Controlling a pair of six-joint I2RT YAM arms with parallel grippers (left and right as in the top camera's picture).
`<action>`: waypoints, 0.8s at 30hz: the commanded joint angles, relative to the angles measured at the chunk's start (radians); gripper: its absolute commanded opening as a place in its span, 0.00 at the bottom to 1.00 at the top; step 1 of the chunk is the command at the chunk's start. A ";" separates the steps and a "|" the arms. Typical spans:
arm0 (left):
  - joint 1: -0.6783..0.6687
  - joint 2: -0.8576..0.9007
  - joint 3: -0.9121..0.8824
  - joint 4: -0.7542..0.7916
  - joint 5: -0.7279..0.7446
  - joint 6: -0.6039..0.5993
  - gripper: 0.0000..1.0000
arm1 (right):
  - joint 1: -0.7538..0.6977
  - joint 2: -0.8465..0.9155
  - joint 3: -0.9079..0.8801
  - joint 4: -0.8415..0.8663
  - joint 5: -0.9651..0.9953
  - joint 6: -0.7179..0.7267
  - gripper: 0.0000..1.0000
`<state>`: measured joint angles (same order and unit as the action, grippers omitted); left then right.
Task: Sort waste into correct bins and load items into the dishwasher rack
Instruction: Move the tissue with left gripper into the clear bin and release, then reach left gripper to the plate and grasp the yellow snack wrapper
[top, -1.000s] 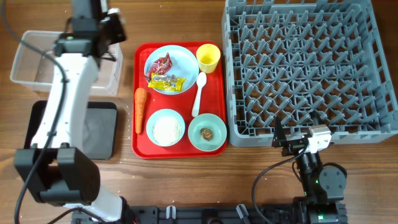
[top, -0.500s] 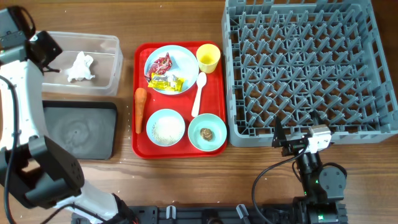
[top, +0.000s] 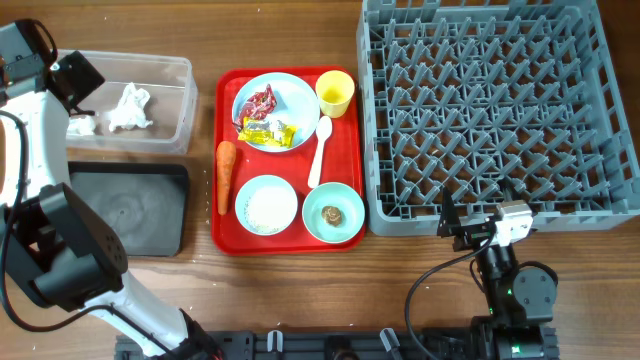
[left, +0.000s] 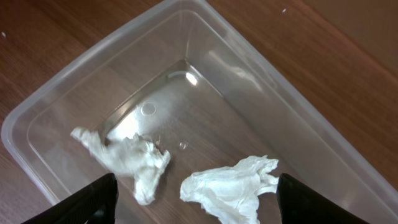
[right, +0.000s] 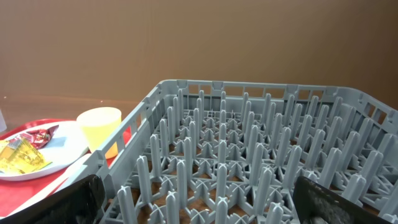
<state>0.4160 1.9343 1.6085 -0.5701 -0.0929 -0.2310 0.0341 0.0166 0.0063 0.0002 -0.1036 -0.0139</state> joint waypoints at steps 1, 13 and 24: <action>-0.006 -0.068 0.006 0.017 0.019 -0.008 0.80 | 0.002 -0.001 -0.001 0.006 0.002 -0.011 1.00; -0.185 -0.197 0.006 -0.160 0.227 -0.027 0.69 | 0.002 -0.001 -0.001 0.006 0.002 -0.011 1.00; -0.578 -0.196 0.005 -0.333 0.062 -0.111 0.68 | 0.002 -0.001 -0.001 0.006 0.002 -0.011 1.00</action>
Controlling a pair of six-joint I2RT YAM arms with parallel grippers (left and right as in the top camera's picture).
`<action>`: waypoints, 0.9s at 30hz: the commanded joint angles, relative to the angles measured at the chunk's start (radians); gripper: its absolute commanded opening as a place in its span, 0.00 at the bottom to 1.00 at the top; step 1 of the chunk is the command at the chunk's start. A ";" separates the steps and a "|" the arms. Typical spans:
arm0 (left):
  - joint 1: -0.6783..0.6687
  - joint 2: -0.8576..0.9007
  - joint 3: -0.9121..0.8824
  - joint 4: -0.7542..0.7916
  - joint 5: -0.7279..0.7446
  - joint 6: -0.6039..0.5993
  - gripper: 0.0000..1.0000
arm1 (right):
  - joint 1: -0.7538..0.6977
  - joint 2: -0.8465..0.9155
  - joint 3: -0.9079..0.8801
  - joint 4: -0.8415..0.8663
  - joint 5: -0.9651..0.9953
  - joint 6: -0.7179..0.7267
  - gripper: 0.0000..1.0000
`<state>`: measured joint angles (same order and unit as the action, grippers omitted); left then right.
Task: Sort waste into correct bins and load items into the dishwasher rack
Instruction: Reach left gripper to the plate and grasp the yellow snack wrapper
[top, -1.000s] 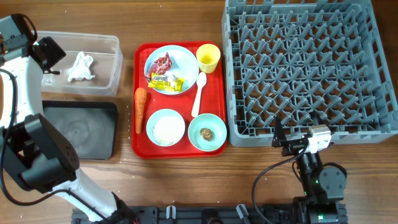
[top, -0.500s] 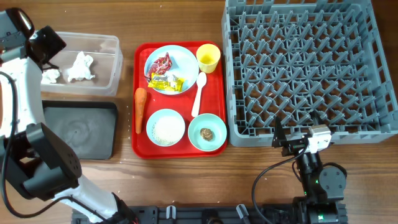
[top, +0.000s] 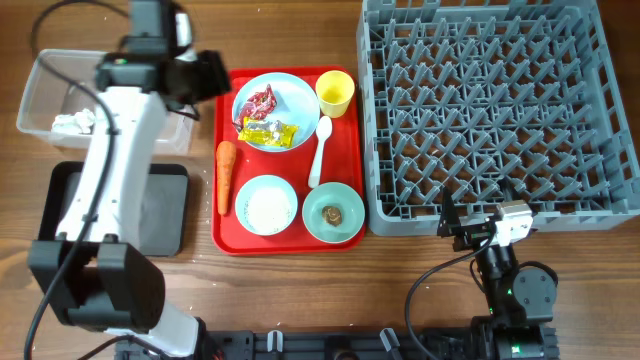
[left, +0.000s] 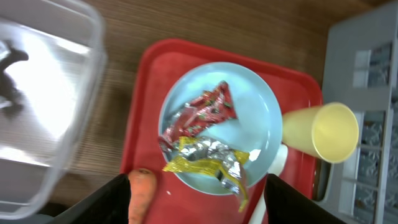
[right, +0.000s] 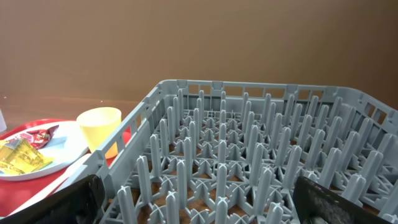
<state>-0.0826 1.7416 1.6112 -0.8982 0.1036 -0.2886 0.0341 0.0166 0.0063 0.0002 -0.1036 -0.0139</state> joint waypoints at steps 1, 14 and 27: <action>-0.098 -0.001 0.003 -0.005 -0.164 -0.064 0.69 | 0.002 -0.001 -0.001 0.006 0.002 -0.011 1.00; -0.157 0.190 -0.055 0.028 -0.175 -0.124 0.69 | 0.002 -0.001 -0.001 0.006 0.002 -0.011 1.00; -0.195 0.256 -0.055 0.057 -0.040 -0.007 0.75 | 0.002 -0.001 -0.001 0.006 0.002 -0.011 1.00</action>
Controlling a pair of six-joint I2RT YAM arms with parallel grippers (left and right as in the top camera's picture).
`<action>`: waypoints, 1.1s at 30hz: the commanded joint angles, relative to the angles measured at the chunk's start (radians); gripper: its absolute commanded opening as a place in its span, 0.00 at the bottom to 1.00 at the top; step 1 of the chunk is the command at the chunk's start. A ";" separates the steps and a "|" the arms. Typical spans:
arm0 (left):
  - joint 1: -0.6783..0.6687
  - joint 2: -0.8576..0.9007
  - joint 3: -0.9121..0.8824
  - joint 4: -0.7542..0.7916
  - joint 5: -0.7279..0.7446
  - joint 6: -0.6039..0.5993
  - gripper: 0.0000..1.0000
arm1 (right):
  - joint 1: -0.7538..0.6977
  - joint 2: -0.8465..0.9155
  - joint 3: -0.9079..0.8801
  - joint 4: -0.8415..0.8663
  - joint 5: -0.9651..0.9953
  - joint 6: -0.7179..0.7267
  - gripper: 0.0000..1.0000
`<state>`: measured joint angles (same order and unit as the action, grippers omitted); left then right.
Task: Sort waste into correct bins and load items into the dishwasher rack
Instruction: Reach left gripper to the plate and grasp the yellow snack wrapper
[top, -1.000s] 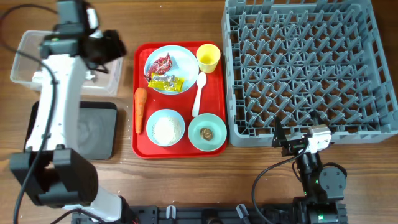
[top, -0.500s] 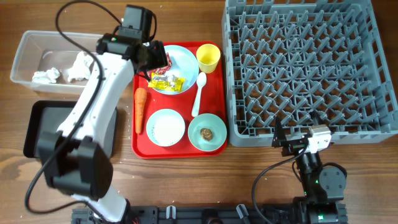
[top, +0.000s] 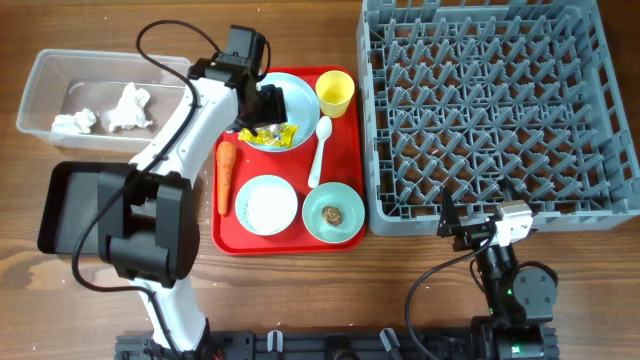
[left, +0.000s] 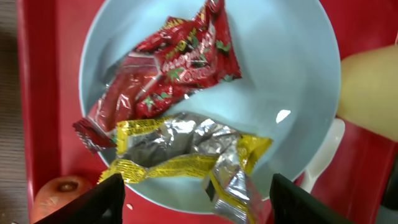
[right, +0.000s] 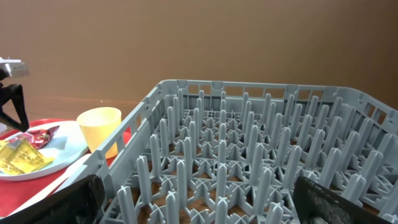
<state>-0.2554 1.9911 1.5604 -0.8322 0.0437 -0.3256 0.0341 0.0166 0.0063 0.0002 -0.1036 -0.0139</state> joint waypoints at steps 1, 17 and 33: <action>-0.031 0.007 -0.005 -0.010 0.019 0.030 0.75 | 0.002 -0.001 -0.001 0.006 0.002 -0.011 1.00; -0.076 0.007 -0.177 0.206 0.011 -0.023 0.63 | 0.002 -0.001 -0.001 0.006 0.002 -0.011 1.00; -0.076 0.000 -0.182 0.212 -0.033 -0.023 0.04 | 0.002 -0.001 -0.001 0.006 0.002 -0.011 1.00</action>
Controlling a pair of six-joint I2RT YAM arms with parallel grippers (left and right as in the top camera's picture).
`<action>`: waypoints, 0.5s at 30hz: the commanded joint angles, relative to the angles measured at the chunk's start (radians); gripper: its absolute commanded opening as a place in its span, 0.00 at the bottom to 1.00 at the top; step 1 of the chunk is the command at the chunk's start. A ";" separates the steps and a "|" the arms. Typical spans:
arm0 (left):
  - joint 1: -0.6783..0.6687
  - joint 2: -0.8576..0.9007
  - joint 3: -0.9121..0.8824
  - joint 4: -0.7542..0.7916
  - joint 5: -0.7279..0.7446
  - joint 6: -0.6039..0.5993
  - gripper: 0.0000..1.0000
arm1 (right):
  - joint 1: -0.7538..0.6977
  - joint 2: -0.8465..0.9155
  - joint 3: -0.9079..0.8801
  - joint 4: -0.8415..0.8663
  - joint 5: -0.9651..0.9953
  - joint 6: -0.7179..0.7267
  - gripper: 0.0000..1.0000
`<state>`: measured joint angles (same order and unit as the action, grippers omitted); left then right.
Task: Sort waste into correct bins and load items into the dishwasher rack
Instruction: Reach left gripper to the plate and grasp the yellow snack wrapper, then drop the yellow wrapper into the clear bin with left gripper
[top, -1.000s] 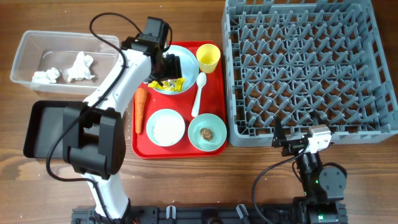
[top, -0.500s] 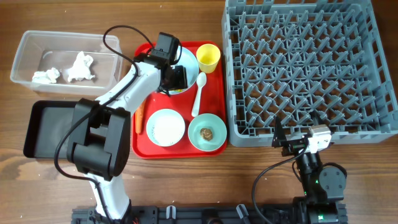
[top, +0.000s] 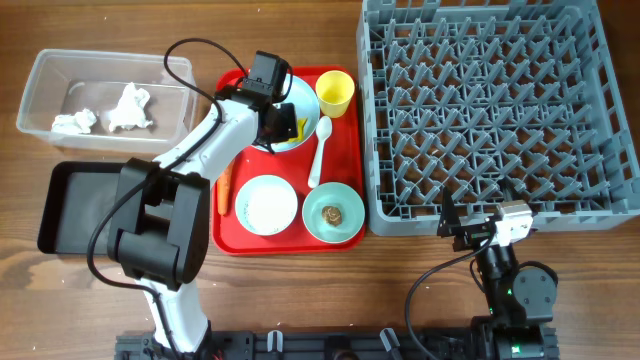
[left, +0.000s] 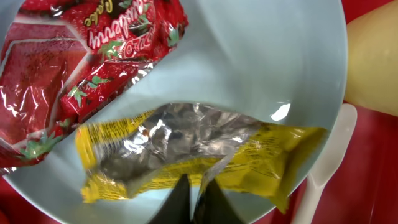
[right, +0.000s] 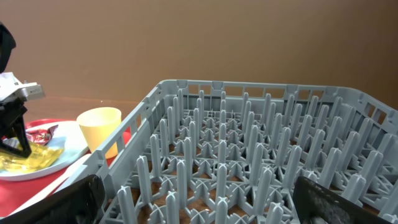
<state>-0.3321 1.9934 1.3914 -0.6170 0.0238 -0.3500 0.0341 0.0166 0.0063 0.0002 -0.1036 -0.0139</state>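
Note:
On the pale blue plate (left: 267, 56) at the back of the red tray (top: 345, 170) lie a crumpled yellow foil wrapper (left: 186, 146) and a red wrapper (left: 81, 56). My left gripper (left: 194, 190) is low over the plate, shut on a fold of the yellow wrapper's near edge; in the overhead view the left gripper (top: 286, 124) covers most of the plate. My right gripper (right: 214, 202) hangs open at the front edge of the grey dishwasher rack (top: 495, 105), holding nothing.
The tray also carries a yellow cup (top: 335, 93), a white spoon (top: 319, 152), a carrot (top: 224, 188), a bowl with white contents (top: 266, 204) and a bowl with a brown scrap (top: 333, 212). A clear bin (top: 40, 90) with tissues and a black bin (top: 90, 210) stand left.
My left gripper was open a little above the plate; now it is lower and shut on the yellow wrapper. The right arm has not moved.
My left gripper was open over the clear bin holding two tissues. Then it was at the tray's back left, the plate below it. Then it hovered open close over the wrappers, and now it pinches the yellow one. The right arm stayed still.

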 joint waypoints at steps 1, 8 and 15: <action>0.000 -0.011 -0.013 -0.010 -0.013 0.002 0.04 | 0.002 -0.001 -0.001 0.006 0.002 -0.011 1.00; 0.000 -0.185 -0.011 -0.032 -0.013 0.002 0.04 | 0.002 -0.001 -0.001 0.006 0.002 -0.012 1.00; 0.042 -0.424 -0.011 -0.026 -0.066 0.006 0.04 | 0.002 -0.001 -0.001 0.006 0.002 -0.011 1.00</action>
<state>-0.3260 1.6581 1.3834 -0.6487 0.0227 -0.3500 0.0341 0.0166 0.0063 0.0006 -0.1036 -0.0139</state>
